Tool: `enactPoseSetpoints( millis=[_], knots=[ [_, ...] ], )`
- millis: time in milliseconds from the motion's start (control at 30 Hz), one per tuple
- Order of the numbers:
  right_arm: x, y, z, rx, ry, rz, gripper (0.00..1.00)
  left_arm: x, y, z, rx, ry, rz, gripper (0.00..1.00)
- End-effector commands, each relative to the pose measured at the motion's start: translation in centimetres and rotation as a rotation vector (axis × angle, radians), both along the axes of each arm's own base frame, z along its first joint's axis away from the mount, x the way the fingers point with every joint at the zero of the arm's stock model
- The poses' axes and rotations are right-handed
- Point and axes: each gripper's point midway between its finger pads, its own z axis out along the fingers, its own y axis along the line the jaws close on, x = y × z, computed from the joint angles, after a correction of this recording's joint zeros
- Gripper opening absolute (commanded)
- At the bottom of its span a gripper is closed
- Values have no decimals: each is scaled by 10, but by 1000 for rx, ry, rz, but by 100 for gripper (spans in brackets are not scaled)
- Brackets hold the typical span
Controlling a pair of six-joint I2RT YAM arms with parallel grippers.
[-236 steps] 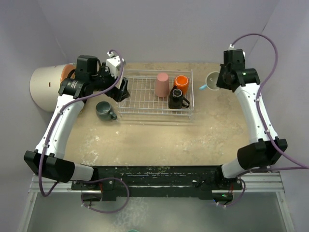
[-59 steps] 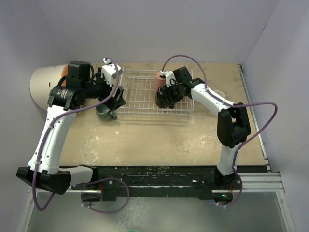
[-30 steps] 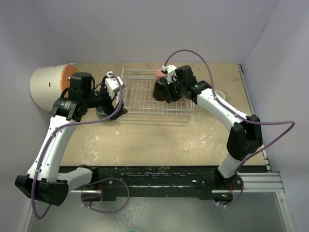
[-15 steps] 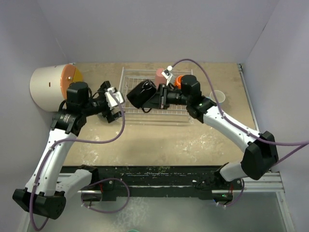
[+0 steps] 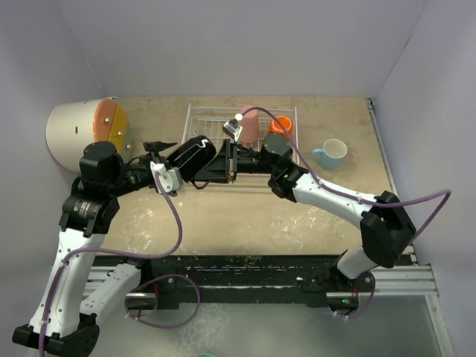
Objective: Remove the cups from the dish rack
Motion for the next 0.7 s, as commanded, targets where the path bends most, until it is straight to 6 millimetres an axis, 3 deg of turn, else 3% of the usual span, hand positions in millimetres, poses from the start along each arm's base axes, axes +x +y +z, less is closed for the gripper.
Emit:
enactPoseSetpoints(
  millis=[0,200,300,367,500,533,567,600,667],
  knots=[
    [-24,-2,64,220,-89,63,0,-4,-1,19,9,-116,-31,75],
    [-28,-4,62,233,-33,66,0,-2,2,19,5,-122,-6,44],
    [-33,-4,64,239,-22,76,0,1,3,20,-8,-151,5,23],
    [-38,-3,66,248,-14,87,0,2,2,16,-14,-144,8,17],
    [-49,-1,70,261,-14,110,0,4,-1,6,-18,-81,-5,25],
    [-50,-1,69,257,-18,111,0,5,-1,6,-18,-75,-4,20],
    [-52,-2,66,243,-15,124,0,6,-1,5,-19,-68,1,6],
    [-55,-4,62,225,-5,139,8,9,0,4,-18,-63,14,0],
    [-43,-14,62,216,-12,90,30,13,4,-4,-2,-23,40,0]
  ],
)
